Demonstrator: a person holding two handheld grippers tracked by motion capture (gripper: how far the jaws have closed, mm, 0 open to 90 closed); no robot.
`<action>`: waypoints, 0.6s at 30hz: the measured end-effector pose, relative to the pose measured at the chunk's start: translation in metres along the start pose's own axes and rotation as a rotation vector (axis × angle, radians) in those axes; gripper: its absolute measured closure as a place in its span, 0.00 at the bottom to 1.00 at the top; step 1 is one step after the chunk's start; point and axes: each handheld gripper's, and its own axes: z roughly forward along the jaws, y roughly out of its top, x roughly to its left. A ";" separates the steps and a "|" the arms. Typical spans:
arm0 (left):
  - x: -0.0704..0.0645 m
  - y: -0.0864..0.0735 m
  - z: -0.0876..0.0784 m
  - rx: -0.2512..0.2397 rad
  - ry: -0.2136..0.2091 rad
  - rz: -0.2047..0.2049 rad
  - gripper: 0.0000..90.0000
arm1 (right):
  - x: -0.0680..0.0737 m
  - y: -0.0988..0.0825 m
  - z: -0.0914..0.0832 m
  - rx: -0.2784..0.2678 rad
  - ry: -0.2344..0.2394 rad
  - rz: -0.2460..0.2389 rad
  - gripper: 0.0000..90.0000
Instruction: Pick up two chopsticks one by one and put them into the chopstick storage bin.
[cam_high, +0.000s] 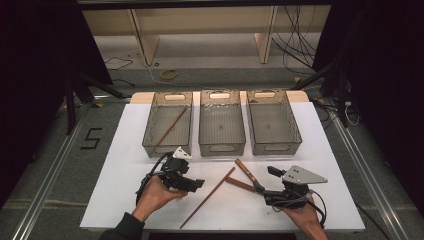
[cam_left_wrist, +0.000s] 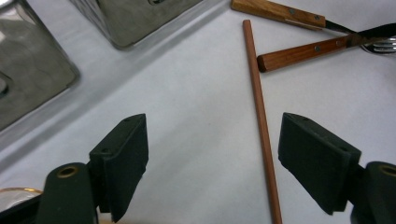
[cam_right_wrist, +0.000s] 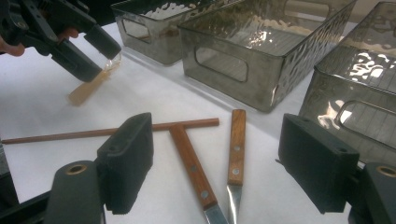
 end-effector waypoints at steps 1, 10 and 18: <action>-0.002 0.000 0.001 0.006 -0.003 -0.002 0.27 | 0.000 0.000 0.000 0.000 0.000 0.000 0.30; -0.017 -0.002 0.011 0.053 -0.022 0.035 0.32 | -0.002 -0.001 0.000 -0.002 -0.001 0.007 0.30; -0.025 -0.006 0.014 0.078 -0.038 0.055 0.40 | 0.001 0.000 0.000 0.002 -0.004 0.000 0.30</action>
